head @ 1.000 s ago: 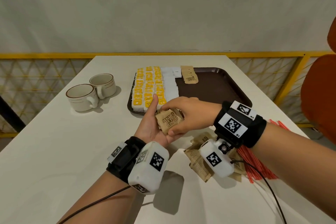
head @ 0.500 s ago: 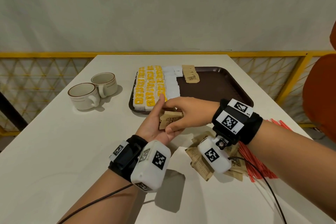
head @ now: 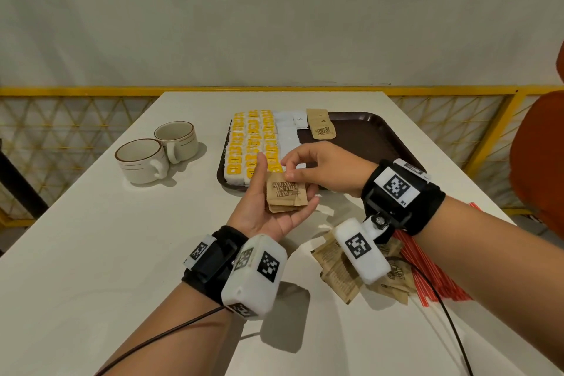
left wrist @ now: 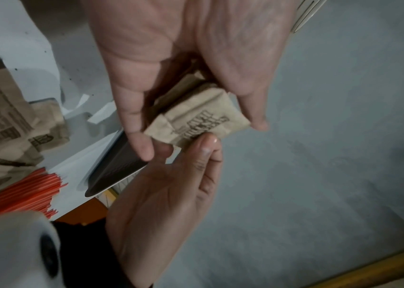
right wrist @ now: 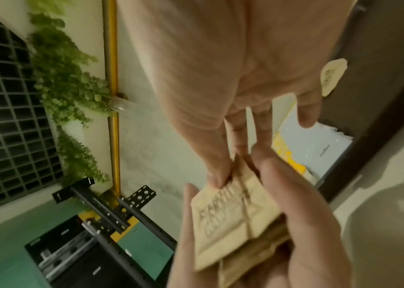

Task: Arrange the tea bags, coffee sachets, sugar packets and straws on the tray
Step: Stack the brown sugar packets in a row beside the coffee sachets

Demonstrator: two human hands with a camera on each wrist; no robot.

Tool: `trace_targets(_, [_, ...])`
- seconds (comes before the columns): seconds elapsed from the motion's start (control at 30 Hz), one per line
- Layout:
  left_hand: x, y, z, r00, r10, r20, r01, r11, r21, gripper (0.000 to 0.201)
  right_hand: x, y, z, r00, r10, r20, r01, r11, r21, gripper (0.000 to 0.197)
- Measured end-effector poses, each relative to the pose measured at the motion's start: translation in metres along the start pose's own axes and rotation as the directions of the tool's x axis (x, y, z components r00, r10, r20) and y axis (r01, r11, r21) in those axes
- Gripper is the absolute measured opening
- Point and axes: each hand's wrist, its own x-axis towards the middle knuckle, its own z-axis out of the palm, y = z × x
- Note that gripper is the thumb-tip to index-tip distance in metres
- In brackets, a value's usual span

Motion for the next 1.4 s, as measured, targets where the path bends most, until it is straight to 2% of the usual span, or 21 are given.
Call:
trace_targets(0.03, [-0.001,-0.001,0.000,1.000,0.003,0.012,-0.004,1.000,0.016,0.068,0.001,0.000,0.001,1.000,-0.002,-0.009,0.002,0.998,-0.069,0.007])
trace_targets(0.1, [-0.003,-0.003,0.001,0.999,0.015,0.039,-0.017,0.999,0.050,0.047,0.002,-0.002,0.003,0.999,-0.048,-0.023,0.043,0.984,-0.171,0.012])
trace_targets(0.17, [-0.003,-0.003,0.000,0.999,0.022,0.043,-0.024,0.998,0.052,0.035,0.000,-0.007,0.001,0.997,-0.071,0.013,0.072,0.982,-0.172,0.019])
trace_targets(0.23, [-0.003,-0.002,-0.002,0.999,0.022,0.027,-0.023,0.999,0.044,0.040,-0.003,-0.012,-0.001,0.985,-0.062,0.162,0.097,0.971,-0.220,0.041])
trace_targets(0.3, [-0.003,-0.002,-0.001,1.000,0.002,0.027,-0.003,0.999,0.052,0.055,-0.006,-0.014,0.002,0.957,0.000,0.289,0.109,0.927,-0.360,0.069])
trace_targets(0.37, [-0.004,-0.002,0.001,1.000,-0.024,0.013,0.023,0.997,0.071,0.066,-0.008,-0.015,0.006,0.953,0.015,0.301,0.144,0.855,-0.498,0.080])
trace_targets(0.43, [-0.004,-0.003,0.001,0.999,-0.035,0.004,0.035,0.998,0.045,0.068,-0.008,-0.016,0.009,0.969,-0.011,0.245,0.153,0.809,-0.568,0.076])
trace_targets(0.53, [-0.004,-0.006,0.002,1.000,0.002,0.009,-0.002,1.000,0.001,0.063,-0.006,-0.013,0.010,0.980,-0.053,0.193,0.146,0.851,-0.505,0.067])
trace_targets(0.67, [-0.005,-0.005,0.000,0.998,0.060,0.032,-0.063,0.992,0.111,0.036,-0.007,-0.012,0.008,0.975,-0.076,0.207,0.160,0.889,-0.429,0.071])
trace_targets(0.77, [-0.006,0.000,-0.002,0.996,0.012,0.092,-0.038,0.960,0.277,0.010,-0.010,-0.010,-0.004,0.971,-0.120,0.207,0.189,0.914,-0.358,0.062])
trace_targets(0.93, [-0.005,0.000,-0.008,0.992,-0.015,0.124,-0.039,0.905,0.424,0.037,-0.015,-0.006,-0.014,0.966,-0.175,0.193,0.228,0.925,-0.305,0.032])
trace_targets(1.07, [-0.006,-0.001,-0.007,0.989,-0.061,0.138,-0.017,0.864,0.504,0.027,-0.016,-0.006,-0.015,0.972,-0.175,0.157,0.212,0.940,-0.267,0.018])
trace_targets(1.13, [-0.005,0.000,-0.006,0.986,-0.083,0.146,-0.005,0.855,0.519,0.022,-0.016,-0.006,-0.016,0.974,-0.170,0.148,0.205,0.941,-0.269,0.014])
trace_targets(1.27, [-0.007,-0.001,-0.004,0.984,-0.089,0.154,-0.007,0.848,0.530,0.029,-0.018,-0.009,-0.017,0.971,-0.198,0.132,0.225,0.943,-0.246,0.016])
trace_targets(1.4, [-0.008,-0.001,-0.004,0.987,-0.080,0.143,-0.006,0.854,0.520,0.030,-0.018,-0.009,-0.017,0.971,-0.172,0.168,0.213,0.940,-0.267,0.014])
